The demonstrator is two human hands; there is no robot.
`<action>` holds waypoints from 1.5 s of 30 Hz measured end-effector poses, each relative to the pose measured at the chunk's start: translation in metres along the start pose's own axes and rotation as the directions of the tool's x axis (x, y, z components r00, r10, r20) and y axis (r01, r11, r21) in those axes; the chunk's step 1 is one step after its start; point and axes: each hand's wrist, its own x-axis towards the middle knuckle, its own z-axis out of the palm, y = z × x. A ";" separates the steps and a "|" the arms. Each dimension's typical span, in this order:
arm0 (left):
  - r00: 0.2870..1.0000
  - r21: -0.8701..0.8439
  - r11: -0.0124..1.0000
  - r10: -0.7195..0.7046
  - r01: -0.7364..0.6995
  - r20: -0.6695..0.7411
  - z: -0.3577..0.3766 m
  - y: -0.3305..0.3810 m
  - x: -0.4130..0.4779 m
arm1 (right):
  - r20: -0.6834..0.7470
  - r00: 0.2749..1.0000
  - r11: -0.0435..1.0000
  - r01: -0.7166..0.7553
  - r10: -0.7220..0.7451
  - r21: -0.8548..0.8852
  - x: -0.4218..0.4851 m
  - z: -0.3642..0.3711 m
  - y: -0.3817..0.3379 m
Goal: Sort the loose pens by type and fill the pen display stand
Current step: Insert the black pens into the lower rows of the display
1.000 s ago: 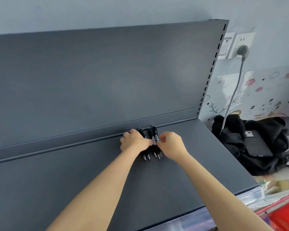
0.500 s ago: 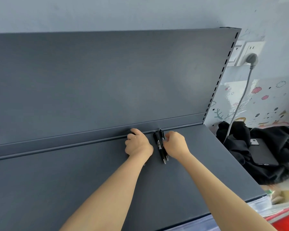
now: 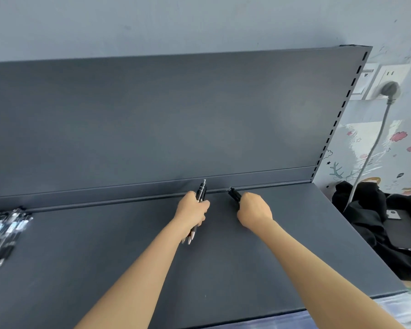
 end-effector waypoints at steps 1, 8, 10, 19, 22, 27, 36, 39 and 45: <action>1.000 -0.034 0.999 -0.011 0.011 0.002 -0.004 -0.002 -0.004 | 0.006 1.000 1.000 0.011 -0.011 0.009 -0.002 0.001 -0.002; 0.993 -0.119 0.993 -0.040 0.028 -0.107 -0.037 -0.023 -0.024 | 0.146 0.983 0.767 -0.009 -0.111 0.642 -0.016 0.005 -0.022; 0.988 -0.146 0.989 -0.040 0.017 -0.153 -0.047 -0.026 -0.031 | 0.193 0.969 0.657 -0.045 -0.156 0.752 -0.026 0.004 -0.035; 0.952 -0.244 0.968 -0.013 -0.065 -0.306 -0.127 -0.054 -0.092 | 0.143 0.943 0.552 0.049 -0.299 0.832 -0.081 0.022 -0.125; 0.937 -0.259 0.961 -0.002 -0.095 -0.350 -0.172 -0.075 -0.120 | 0.133 0.922 0.590 0.117 -0.363 0.799 -0.113 0.029 -0.168; 0.898 -0.092 0.981 0.115 -0.169 -0.424 -0.262 -0.126 -0.179 | 0.143 0.845 0.543 0.192 -0.514 0.818 -0.191 0.066 -0.250; 0.807 0.004 0.983 0.152 -0.182 -0.571 -0.427 -0.227 -0.291 | 0.052 0.804 0.457 0.282 -0.593 0.843 -0.332 0.158 -0.404; 0.800 -0.059 0.984 0.100 -0.166 -0.591 -0.463 -0.257 -0.322 | 0.077 0.762 0.444 0.289 -0.643 0.849 -0.373 0.183 -0.442; 0.728 -0.142 0.969 0.052 -0.203 -0.683 -0.527 -0.301 -0.363 | 0.135 0.663 0.418 0.288 -0.736 0.861 -0.431 0.215 -0.509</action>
